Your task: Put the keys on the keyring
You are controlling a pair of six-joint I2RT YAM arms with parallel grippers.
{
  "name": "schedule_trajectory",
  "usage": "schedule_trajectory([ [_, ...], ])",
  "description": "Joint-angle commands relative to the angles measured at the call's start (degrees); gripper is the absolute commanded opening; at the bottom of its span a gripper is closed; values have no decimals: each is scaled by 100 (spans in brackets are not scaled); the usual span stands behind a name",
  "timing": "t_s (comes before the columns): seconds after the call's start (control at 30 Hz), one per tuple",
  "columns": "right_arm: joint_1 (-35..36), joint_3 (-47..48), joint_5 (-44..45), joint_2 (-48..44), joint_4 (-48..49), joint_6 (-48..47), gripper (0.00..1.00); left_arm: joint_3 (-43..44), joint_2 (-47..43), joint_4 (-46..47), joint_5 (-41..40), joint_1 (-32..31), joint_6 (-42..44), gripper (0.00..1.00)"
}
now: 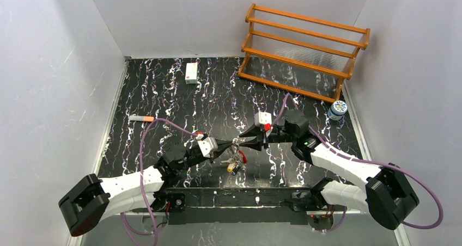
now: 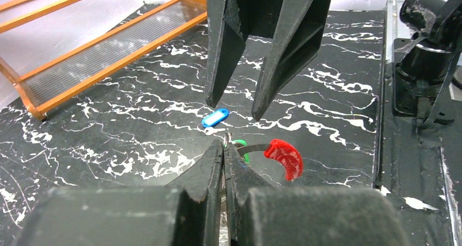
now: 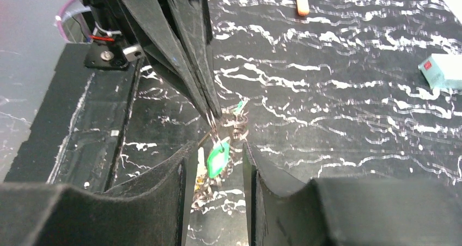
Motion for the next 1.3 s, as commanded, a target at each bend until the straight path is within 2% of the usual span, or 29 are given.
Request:
schedule_trajectory([
  [0.0,-24,41,-676,33,952,287,44,-27,-107,460,191,-11,-54,0],
  [0.3,-19,227,-955,525,1139,290,42,-29,-65,508,223,-12,-63,0],
  [0.43,-21,272,-981,699,1174,292,34,-16,-40,511,246,-12,-63,0],
  [0.63,-24,283,-997,799,1468,437,30,6,18,508,289,-18,-69,0],
  [0.73,-17,307,-1014,867,1496,465,21,11,36,511,298,-12,-71,0],
  [0.87,-18,330,-964,909,1418,464,2,11,23,507,297,-16,-78,0],
  [1.03,-21,456,-867,845,850,194,1,-13,-20,509,173,-19,-71,0],
  [1.13,-19,559,-667,724,267,-144,1,-60,-109,490,-25,-16,3,21],
  [1.27,-21,931,-312,622,-931,-683,1,-163,-315,343,-345,-15,200,35],
])
